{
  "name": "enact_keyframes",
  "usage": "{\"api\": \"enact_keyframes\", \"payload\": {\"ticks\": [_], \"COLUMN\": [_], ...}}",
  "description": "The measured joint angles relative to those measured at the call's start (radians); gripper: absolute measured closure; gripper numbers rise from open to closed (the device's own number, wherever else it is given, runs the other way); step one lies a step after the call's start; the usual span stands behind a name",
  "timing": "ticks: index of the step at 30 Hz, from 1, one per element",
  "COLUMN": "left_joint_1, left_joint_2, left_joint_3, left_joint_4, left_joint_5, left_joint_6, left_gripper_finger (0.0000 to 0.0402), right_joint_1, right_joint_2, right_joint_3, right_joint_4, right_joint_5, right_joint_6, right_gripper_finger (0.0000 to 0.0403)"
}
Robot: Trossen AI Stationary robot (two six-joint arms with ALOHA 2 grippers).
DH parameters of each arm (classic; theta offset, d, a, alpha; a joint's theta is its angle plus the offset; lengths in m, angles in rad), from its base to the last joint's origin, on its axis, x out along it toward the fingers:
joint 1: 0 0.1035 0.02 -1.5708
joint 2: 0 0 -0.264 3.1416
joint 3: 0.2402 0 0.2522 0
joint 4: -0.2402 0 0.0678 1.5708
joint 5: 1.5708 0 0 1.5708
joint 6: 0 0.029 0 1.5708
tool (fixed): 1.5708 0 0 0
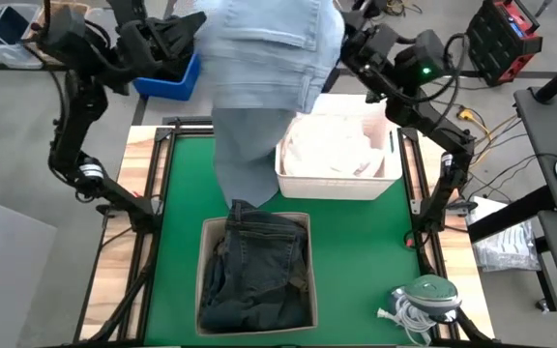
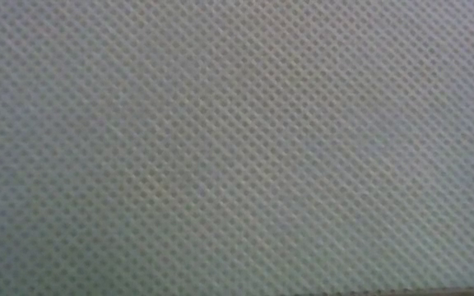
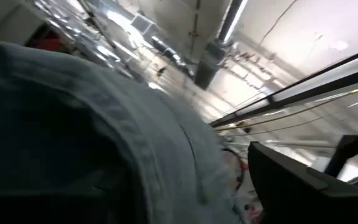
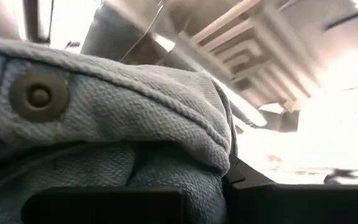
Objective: Sort clothes
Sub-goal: Put the light blue pants into the gray laundry organizer
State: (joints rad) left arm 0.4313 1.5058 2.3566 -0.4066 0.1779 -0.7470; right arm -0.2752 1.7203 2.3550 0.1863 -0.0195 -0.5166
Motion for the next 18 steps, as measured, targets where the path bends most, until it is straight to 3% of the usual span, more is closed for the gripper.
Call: {"api": "enact_keyframes", "payload": {"ticks": [11, 18], "left_joint_1": [0.034, 0.034], "left_joint_2": [-0.061, -0.112], "left_joint_3": [0.0, 0.0], "left_joint_4": [-0.057, -0.259], "left_joint_5": [0.005, 0.009], "left_joint_6": [0.082, 0.289], "left_gripper_finger": [0.0121, 0.012], "right_joint_1": [-0.006, -0.018], "right_joint_2": [-0.013, -0.012], "right_joint_3": [0.0, 0.001], "right_joint_4": [0.384, 0.54], "right_joint_5": [0.075, 0.106], "right_joint_6": [-0.096, -0.212], "right_gripper_finger": [0.0391, 0.0391]}}
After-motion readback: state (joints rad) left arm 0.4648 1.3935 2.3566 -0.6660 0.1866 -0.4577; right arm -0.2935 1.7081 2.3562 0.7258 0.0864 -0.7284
